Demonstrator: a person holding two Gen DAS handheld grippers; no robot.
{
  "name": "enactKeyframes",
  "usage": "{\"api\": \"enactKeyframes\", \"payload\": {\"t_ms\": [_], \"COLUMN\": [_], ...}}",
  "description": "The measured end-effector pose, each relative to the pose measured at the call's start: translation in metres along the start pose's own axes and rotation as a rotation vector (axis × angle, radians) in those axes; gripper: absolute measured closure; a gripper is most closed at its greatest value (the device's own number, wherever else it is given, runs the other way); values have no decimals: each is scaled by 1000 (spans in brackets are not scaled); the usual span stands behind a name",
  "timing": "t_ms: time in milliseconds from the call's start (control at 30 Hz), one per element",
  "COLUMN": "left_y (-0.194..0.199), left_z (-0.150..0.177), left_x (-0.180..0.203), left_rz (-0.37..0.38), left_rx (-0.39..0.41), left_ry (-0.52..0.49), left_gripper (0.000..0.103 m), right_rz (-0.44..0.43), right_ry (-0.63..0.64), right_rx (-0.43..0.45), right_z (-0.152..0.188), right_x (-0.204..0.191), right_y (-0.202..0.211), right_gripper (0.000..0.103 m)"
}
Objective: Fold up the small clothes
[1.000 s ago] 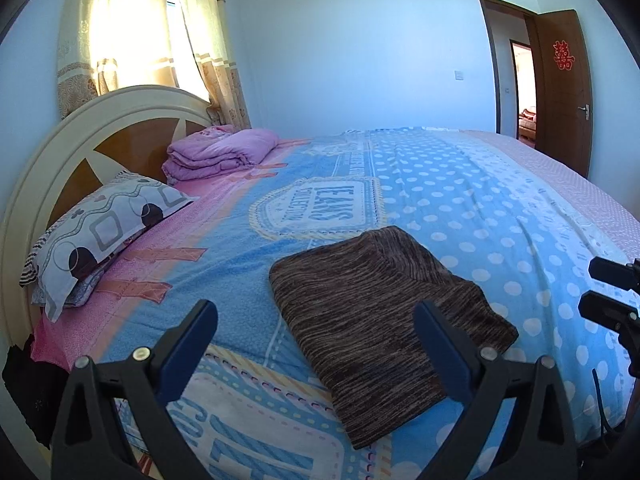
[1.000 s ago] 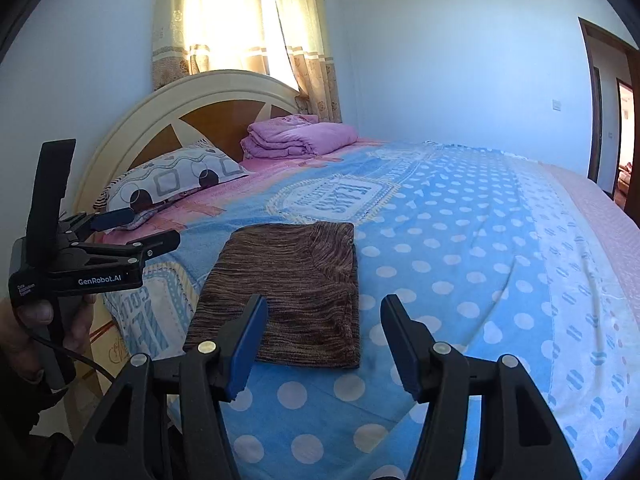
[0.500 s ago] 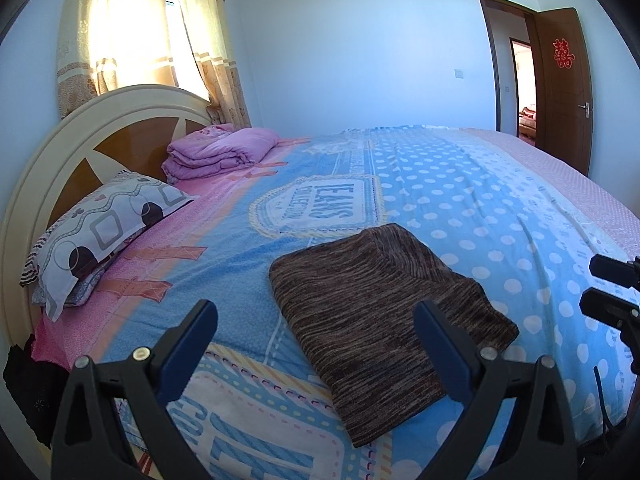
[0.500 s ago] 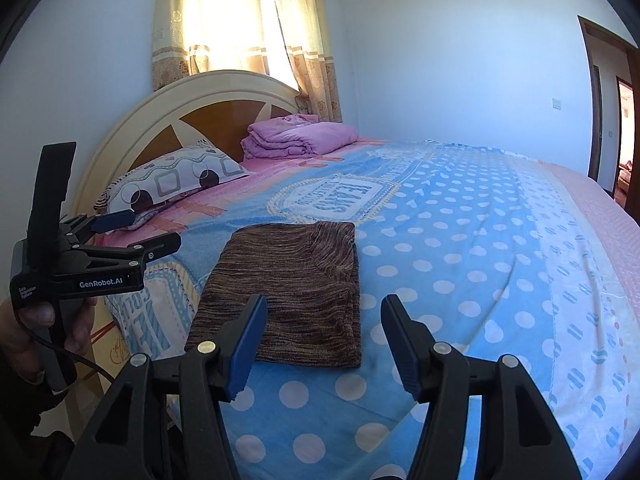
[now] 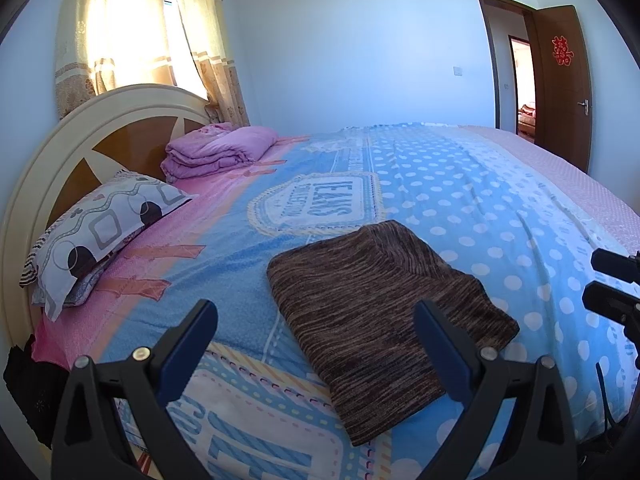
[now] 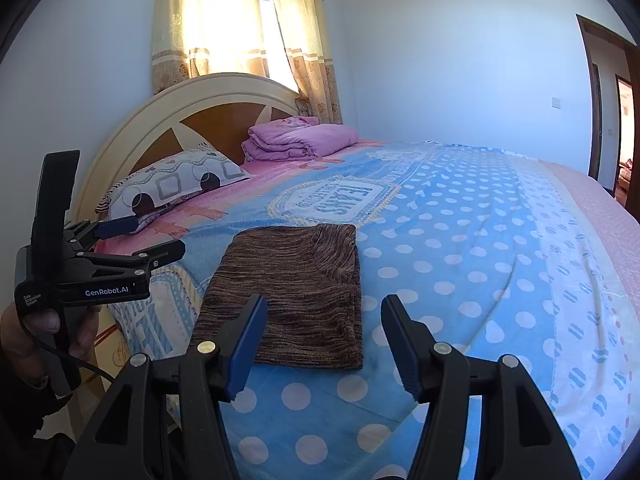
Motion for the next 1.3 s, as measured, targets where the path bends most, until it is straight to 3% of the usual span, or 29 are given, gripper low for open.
{"api": "enactKeyframes", "payload": {"t_ms": [667,967,1300], "left_y": [-1,-4,-8], "left_z": [-2,-5,-2], "left_x": [3,-15,-33], "left_rz": [42,10,-33], "left_rx": [-19,-19,-26], "left_ry": [13,56,83], "left_gripper": [0,0,0], "right_rz": [20,21,14], "right_ry": [-2,23,37], "right_rx": [40,94,81], "right_z": [-7,-15,-12], "right_x": [-2,-8,-12], "right_y": [5,15,11], "right_gripper": [42,42,42]}}
Point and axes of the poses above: each gripper's, at about its wrist camera, not at the fingertips, and y roughly against the way its jaws point, x to its right, z to its underside, the point moved 9 cm from there along -y, roughly the way its jaws point, and after that the axes turned 6 degrees about x, right-handed, at the moved point
